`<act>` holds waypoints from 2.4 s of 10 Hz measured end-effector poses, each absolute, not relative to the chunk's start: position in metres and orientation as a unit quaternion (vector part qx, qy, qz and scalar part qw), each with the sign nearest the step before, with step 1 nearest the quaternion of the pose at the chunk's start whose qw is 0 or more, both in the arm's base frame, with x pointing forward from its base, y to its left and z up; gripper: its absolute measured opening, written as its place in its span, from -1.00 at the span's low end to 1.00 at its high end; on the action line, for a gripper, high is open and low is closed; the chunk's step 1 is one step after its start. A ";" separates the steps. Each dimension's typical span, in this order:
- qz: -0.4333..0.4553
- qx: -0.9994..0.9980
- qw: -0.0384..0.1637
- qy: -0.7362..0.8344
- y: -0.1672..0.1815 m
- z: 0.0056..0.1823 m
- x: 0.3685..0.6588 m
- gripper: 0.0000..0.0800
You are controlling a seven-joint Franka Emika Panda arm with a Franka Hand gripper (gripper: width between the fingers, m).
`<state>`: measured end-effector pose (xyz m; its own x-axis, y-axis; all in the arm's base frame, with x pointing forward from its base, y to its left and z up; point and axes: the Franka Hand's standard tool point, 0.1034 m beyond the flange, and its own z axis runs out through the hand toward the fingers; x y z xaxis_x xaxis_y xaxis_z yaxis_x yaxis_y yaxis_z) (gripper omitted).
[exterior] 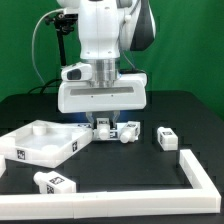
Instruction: Assemble one leg
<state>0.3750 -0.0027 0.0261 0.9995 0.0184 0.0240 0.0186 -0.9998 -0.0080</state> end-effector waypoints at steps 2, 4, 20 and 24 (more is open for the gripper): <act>-0.005 -1.000 0.006 -0.015 0.008 0.020 0.371 -0.29; -0.002 -1.000 0.006 -0.015 0.009 0.018 0.369 -0.29; -0.005 -0.989 0.012 -0.145 -0.033 0.082 0.398 0.62; 0.002 -0.959 0.018 -0.281 -0.067 0.074 0.385 0.62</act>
Offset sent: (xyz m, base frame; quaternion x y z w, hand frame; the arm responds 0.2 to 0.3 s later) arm -0.0034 0.0017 -0.0056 0.0084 -0.0001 0.0087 0.9999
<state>0.3850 -0.0668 0.0739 0.8418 0.5397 0.0057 0.5396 -0.8412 -0.0351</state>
